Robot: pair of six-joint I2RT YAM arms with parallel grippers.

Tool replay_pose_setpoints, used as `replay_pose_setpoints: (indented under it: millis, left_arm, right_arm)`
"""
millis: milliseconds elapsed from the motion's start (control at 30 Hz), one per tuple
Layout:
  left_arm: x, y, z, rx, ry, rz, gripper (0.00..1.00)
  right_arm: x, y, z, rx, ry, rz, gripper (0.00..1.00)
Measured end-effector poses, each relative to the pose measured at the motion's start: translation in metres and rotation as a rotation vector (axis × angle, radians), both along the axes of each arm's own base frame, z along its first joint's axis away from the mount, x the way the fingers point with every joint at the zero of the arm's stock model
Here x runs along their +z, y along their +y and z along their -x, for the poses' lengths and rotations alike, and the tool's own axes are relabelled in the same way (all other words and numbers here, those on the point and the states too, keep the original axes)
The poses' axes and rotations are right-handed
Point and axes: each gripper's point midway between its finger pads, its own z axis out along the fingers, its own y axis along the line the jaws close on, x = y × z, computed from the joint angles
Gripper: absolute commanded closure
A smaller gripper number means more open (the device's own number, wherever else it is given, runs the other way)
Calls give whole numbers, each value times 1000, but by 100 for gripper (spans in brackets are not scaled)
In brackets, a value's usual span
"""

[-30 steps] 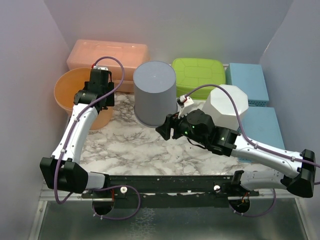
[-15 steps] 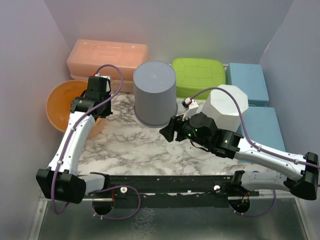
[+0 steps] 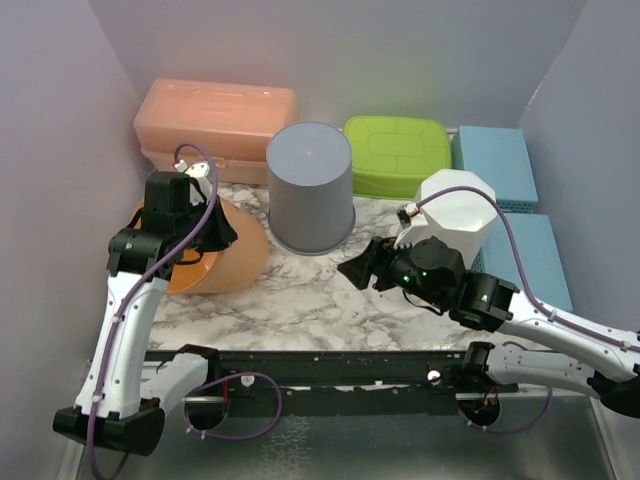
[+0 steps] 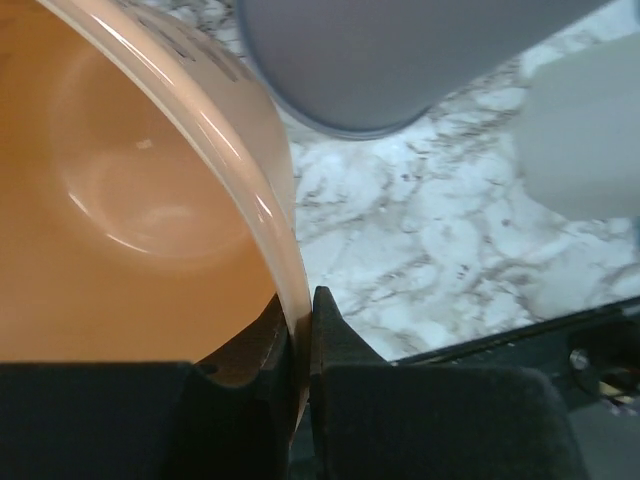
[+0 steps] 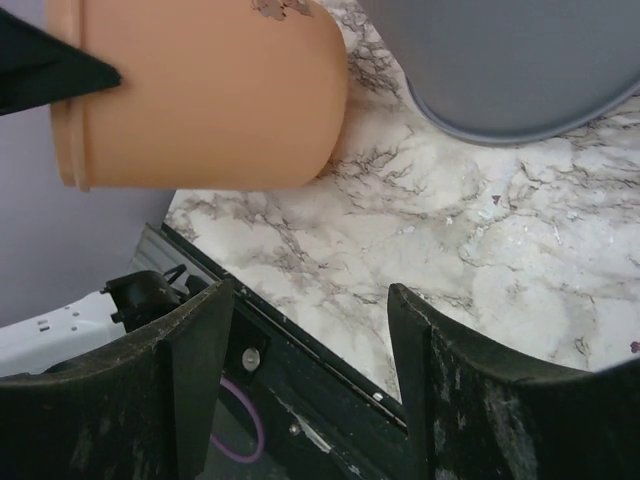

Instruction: Turn the large container upside down

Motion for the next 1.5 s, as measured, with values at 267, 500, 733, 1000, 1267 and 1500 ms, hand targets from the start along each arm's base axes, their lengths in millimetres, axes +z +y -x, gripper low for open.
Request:
replay_pose_setpoints:
  millis: [267, 500, 733, 1000, 1267, 1500]
  left_arm:
    - [32, -33, 55, -55, 15, 250, 100]
    - [38, -38, 65, -62, 55, 294, 100]
    - [33, -37, 66, -48, 78, 282, 100]
    - [28, -33, 48, -14, 56, 233, 100]
    - [-3, -103, 68, -222, 78, 44, 100]
    - [-14, -162, 99, -273, 61, -155, 100]
  right_arm:
    - [13, -17, 7, -32, 29, -16, 32]
    - [22, -28, 13, -50, 48, -59, 32]
    - [18, -33, 11, -76, 56, -45, 32]
    - [25, -32, -4, -115, 3, 12, 32]
    - [11, -20, -19, -124, -39, 105, 32]
    - [19, -19, -25, -150, -50, 100, 32]
